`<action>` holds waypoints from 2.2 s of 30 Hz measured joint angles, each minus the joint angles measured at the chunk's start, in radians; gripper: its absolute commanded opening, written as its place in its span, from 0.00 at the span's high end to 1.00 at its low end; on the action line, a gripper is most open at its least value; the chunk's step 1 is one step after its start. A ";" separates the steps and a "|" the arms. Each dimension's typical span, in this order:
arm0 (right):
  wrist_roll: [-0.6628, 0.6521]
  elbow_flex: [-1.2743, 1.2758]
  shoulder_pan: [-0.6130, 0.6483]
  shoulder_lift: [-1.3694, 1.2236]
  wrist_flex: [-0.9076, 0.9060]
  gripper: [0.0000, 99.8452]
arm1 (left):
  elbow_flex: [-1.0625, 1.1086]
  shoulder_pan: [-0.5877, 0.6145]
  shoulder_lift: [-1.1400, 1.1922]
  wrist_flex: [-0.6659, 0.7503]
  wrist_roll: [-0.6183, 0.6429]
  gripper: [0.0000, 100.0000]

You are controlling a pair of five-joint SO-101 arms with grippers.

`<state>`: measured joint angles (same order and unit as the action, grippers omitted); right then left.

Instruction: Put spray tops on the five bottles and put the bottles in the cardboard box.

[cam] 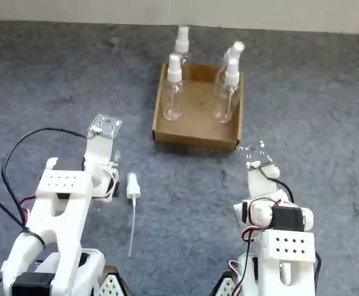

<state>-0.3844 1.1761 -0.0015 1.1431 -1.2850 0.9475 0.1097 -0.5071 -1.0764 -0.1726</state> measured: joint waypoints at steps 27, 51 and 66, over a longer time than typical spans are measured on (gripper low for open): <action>0.000 0.000 -0.003 0.000 -0.051 0.72 | -0.407 0.158 0.086 -0.239 -0.319 0.74; 0.000 0.000 -0.003 0.000 -0.051 0.72 | -0.348 -0.012 0.275 -0.181 -0.272 0.74; 0.000 0.000 -0.003 0.000 -0.051 0.72 | -0.292 -0.011 0.462 -0.031 -0.262 0.97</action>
<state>-0.3844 1.1761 -0.0046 1.1431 -1.3357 0.6559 0.0990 -0.0453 -1.1070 -0.4350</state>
